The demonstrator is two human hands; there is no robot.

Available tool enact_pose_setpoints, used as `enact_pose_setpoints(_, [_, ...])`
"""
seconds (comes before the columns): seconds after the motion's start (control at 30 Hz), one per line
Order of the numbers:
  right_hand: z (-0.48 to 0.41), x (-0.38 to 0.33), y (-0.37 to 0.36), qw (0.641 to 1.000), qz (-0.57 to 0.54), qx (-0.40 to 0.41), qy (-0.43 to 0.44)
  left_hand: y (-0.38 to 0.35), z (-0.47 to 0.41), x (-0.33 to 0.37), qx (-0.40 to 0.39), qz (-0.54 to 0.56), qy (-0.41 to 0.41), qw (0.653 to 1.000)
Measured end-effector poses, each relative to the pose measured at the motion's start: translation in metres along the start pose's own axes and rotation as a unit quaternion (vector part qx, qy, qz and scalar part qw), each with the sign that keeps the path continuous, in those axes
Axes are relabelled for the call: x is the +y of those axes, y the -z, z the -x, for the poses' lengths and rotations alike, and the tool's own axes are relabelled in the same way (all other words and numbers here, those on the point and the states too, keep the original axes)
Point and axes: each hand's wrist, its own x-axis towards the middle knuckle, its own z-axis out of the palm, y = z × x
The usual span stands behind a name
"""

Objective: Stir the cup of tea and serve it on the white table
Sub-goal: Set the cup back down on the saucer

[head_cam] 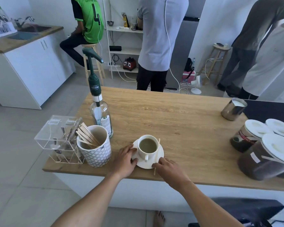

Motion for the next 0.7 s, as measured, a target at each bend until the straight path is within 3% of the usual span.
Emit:
enact_pose_setpoints(0.47, [0.002, -0.004, -0.003, 0.998, 0.041, 0.032, 0.033, 0.002, 0.006, 0.005, -0.013, 0.009, 0.013, 1.000])
enact_pose_setpoints(0.7, [0.005, -0.002, -0.012, 0.993, 0.065, 0.088, 0.048, -0.002, 0.019, 0.004, 0.011, 0.037, 0.004, 0.999])
